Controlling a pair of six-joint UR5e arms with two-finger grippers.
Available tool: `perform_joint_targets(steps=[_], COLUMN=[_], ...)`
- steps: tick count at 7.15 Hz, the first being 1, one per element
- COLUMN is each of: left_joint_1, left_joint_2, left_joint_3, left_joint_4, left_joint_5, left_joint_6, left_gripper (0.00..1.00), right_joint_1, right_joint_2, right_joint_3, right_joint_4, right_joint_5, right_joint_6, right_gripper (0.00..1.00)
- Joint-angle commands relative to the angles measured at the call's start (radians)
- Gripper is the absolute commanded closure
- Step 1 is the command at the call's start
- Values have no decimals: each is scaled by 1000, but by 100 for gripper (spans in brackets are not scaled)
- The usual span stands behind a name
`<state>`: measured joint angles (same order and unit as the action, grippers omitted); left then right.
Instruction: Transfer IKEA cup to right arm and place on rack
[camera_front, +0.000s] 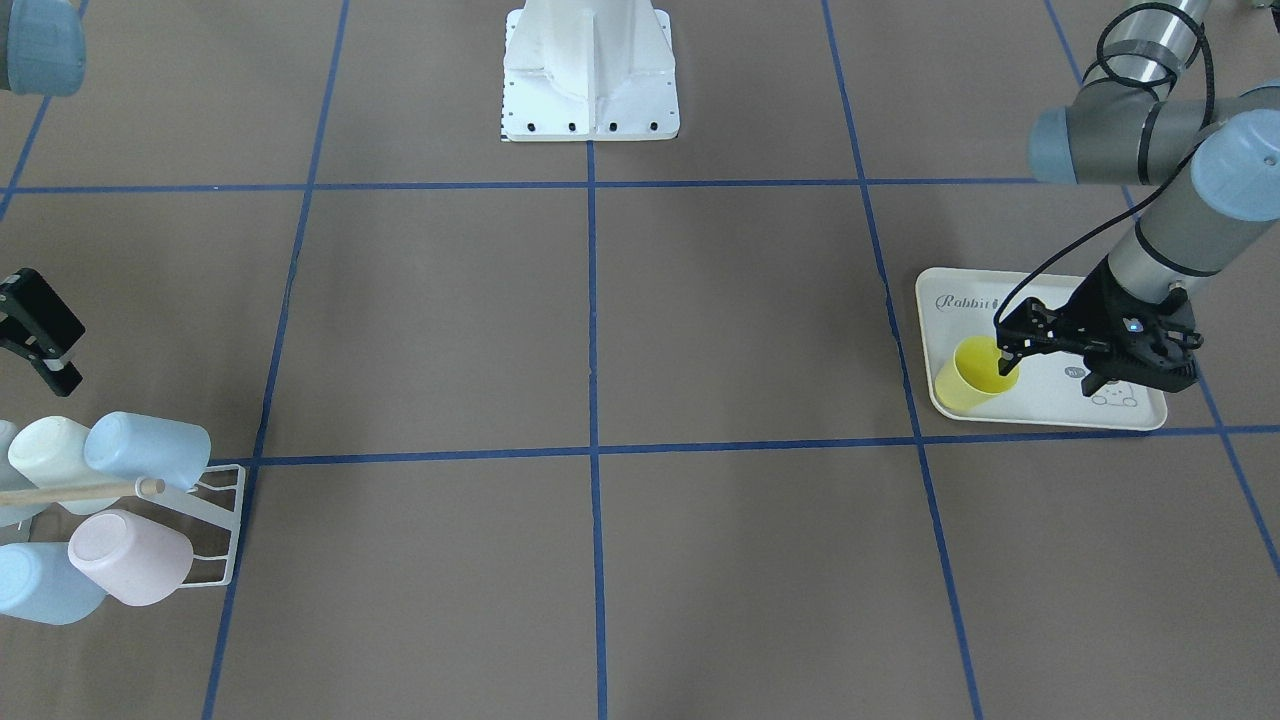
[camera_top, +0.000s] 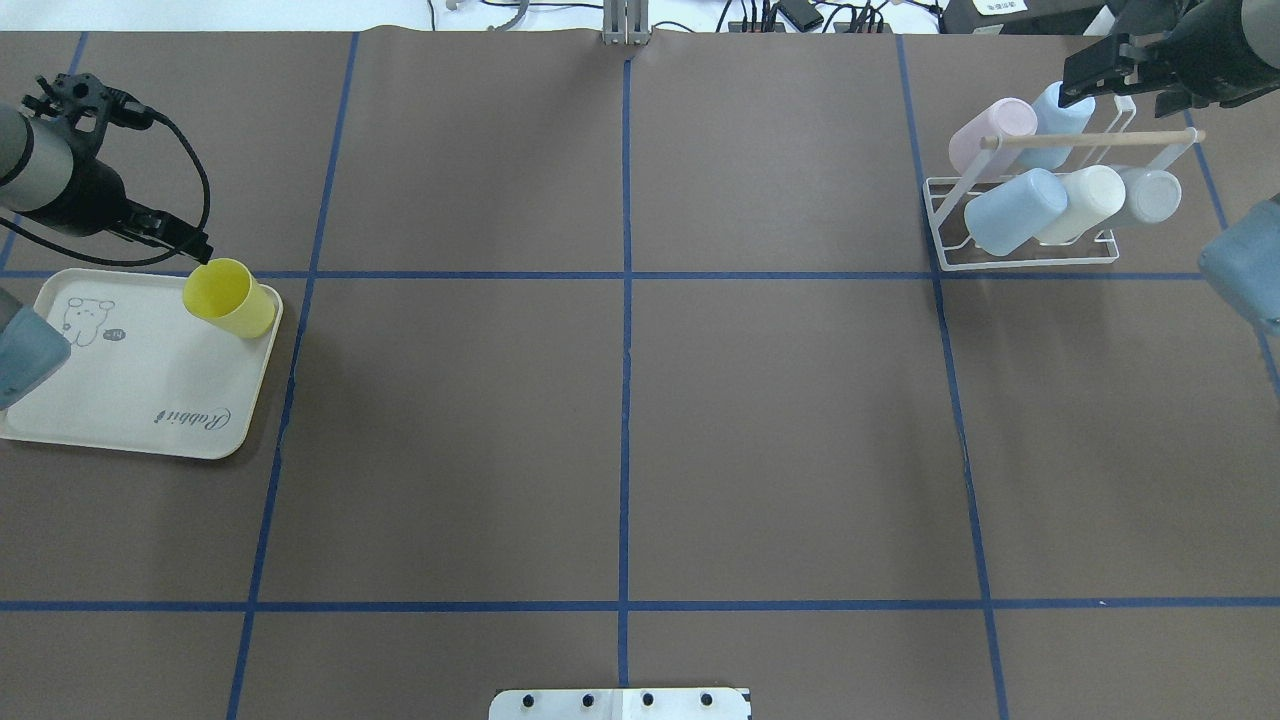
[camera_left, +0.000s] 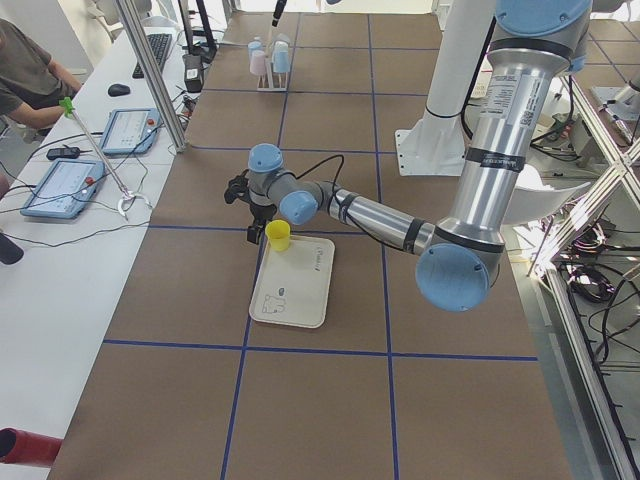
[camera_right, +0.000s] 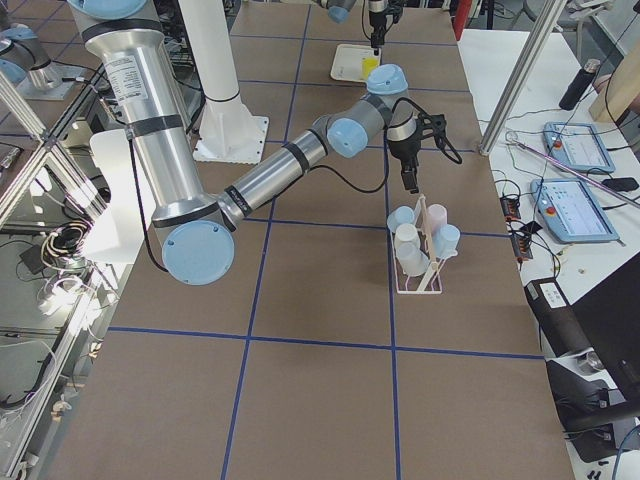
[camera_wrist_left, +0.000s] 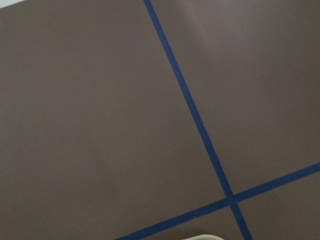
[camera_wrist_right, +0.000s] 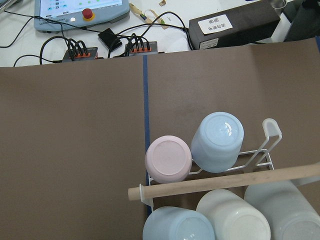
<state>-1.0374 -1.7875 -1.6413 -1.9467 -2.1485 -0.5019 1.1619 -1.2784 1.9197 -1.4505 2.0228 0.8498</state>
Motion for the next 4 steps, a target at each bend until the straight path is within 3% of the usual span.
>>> perform_joint_targets(steps=[1, 4], left_joint_1=[11, 19], left_joint_2=[10, 10], left_joint_3=[11, 28], left_joint_4=[3, -12], left_joint_5=[-8, -21], left_joint_6=[-7, -7], left_gripper=[1, 1], right_joint_1=[-1, -1], right_joint_2=[-3, -3], right_joint_3=[1, -2], right_joint_4=[1, 1], right_joint_5=[-7, -7], right_joint_6=[0, 2], right_gripper=[0, 0])
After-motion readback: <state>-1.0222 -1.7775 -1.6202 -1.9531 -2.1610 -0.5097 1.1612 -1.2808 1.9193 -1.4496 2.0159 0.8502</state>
